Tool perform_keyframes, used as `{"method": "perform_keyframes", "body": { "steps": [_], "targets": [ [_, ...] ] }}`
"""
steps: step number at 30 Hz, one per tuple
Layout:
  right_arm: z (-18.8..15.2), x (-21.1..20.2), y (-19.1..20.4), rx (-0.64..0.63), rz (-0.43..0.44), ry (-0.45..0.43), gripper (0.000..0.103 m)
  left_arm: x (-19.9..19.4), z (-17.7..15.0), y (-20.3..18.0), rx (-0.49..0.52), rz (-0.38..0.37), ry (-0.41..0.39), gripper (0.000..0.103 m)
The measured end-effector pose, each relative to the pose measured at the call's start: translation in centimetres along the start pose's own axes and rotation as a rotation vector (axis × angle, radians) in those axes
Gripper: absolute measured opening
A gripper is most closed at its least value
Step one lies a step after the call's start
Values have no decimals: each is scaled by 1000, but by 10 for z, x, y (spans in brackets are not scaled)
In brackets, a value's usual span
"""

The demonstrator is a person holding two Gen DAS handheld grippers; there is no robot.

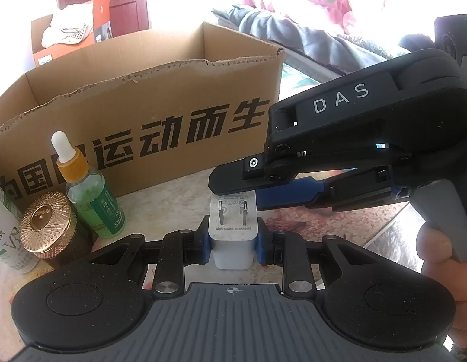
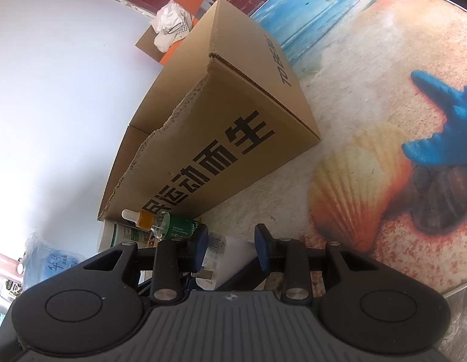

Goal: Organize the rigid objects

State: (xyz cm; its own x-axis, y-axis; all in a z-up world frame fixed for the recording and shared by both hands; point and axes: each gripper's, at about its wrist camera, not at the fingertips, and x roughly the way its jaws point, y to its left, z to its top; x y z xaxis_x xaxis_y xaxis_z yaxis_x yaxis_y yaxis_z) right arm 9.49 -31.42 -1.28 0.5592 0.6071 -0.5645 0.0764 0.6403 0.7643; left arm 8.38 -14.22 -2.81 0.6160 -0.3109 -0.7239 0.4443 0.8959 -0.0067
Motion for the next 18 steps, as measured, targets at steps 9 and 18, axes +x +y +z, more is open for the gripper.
{"method": "perform_keyframes", "body": {
  "steps": [9, 18],
  "targets": [
    [0, -1, 2, -3, 9, 1, 36, -6, -3, -2, 3, 8, -6, 26],
    [-2, 0, 3, -12, 0, 13, 37, -6, -3, -2, 5, 14, 1, 26]
  ]
}}
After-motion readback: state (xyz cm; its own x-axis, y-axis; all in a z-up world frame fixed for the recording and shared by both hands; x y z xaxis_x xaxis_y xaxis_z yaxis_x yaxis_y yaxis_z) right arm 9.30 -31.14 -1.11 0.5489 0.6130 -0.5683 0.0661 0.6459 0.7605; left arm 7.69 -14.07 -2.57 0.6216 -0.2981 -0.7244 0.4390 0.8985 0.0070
